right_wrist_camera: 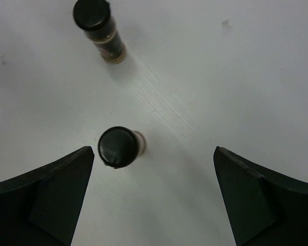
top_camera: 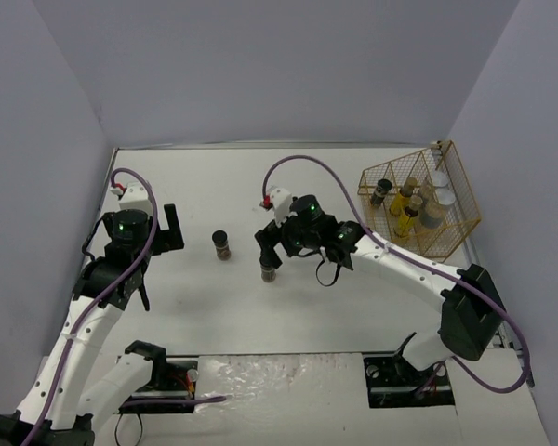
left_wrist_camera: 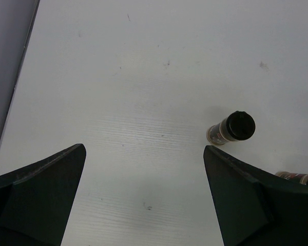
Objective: Organize the condiment bottles
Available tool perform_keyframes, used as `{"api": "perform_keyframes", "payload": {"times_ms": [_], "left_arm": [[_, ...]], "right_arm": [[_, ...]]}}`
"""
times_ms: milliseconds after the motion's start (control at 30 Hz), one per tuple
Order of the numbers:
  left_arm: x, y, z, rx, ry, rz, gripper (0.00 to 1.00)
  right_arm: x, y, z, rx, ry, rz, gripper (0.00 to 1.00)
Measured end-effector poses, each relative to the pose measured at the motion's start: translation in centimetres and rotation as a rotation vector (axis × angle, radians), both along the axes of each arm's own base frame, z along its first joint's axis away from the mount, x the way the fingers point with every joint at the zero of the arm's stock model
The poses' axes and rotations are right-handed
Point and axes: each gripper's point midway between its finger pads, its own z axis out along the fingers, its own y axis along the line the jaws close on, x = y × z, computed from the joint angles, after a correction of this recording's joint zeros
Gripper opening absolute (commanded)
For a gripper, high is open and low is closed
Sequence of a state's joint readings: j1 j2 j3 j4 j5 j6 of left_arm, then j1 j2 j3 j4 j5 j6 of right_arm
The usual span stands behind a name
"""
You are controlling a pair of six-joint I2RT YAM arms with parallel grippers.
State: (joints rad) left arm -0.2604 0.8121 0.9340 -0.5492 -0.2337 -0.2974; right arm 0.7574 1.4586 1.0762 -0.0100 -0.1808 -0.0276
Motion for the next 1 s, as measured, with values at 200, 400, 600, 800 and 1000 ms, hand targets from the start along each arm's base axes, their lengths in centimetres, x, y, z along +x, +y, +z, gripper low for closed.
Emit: {"api": "perform_keyframes", "payload": {"times_ms": [200,400,600,800,1000], "left_arm": [[0.1,0.0,-0.2,0.002,0.008,0.001,0.97],[0.1,0.0,-0.2,0.002,0.009,0.001,0.97],[0.1,0.0,-0.2,0.002,0.009,0.001,0.97],[0.1,0.0,-0.2,0.002,0.009,0.001,0.97],[0.1,0.0,-0.2,0.002,0.009,0.001,0.97]], "right_arm": [[-3.7,4.0,-2.6,-0.042,0.029,0.141,0.98],[-4.8,5.3,-5.6,-0.103,0.052,0.164,0.87],[-4.7,4.4,-8.3,-0.156,0.068,0.124,0.73],[-4.5,3.4,-9.4,-0.182,0.062,0.084,0.37],[-3.9,2.5,-9.0,-0.182,0.024,0.033,0.13]]}}
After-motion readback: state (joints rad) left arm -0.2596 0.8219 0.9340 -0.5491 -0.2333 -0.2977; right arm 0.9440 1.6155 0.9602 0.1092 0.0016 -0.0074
